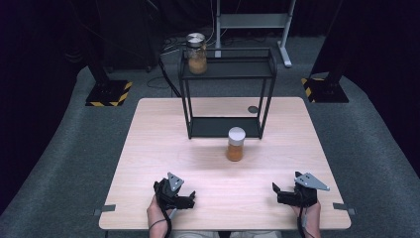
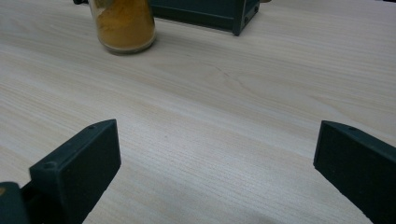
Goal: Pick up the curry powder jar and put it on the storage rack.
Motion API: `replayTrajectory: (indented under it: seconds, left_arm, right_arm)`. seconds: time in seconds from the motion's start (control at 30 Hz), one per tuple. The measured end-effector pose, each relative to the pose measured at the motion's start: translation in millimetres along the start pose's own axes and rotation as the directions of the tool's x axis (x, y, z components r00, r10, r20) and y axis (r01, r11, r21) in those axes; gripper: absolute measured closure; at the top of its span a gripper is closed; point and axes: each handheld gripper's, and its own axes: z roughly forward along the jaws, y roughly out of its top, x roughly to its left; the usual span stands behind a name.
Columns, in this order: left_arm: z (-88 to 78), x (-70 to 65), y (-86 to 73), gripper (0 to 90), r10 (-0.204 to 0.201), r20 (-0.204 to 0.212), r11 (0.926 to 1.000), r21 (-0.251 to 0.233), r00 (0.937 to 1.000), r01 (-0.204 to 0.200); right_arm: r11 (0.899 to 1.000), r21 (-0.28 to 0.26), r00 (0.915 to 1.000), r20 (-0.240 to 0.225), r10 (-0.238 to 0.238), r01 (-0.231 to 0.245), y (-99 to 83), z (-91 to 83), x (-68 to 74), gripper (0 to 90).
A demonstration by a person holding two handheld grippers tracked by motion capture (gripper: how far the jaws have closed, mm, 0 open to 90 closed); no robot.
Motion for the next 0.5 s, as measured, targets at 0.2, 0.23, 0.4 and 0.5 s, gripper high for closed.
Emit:
replayTrajectory:
  seconds: [0.2,0.23,0.4,0.5]
  left_arm:
    - [-0.2,-0.1,0.0,0.2,-0.004,-0.002,1.0,0.001,1.0,0.004]
    - [-0.2,-0.2,0.0,0.1,-0.004,-0.002,1.0,0.001,1.0,0.004]
    - [-0.2,-0.8,-0.2,0.2,-0.002,-0.004,1.0,-0.001,1.0,0.002]
    - [-0.3,-1.0,-0.2,0.1,0.0,-0.005,1.0,-0.001,1.0,0.0]
  right_arm:
    - [1.0,0.014,1.0,0.007,-0.002,0.002,2.6,1.0,1.6,0.0]
    - [1.0,0.015,1.0,0.007,0.004,-0.004,2.7,1.2,0.9,0.0]
    - [0.999,0.015,0.9995,0.004,0.03,-0.03,2.9,1.4,-2.0,0.0]
    - [0.998,0.021,0.9981,0.027,0.056,-0.057,4.1,1.7,0.7,0.0]
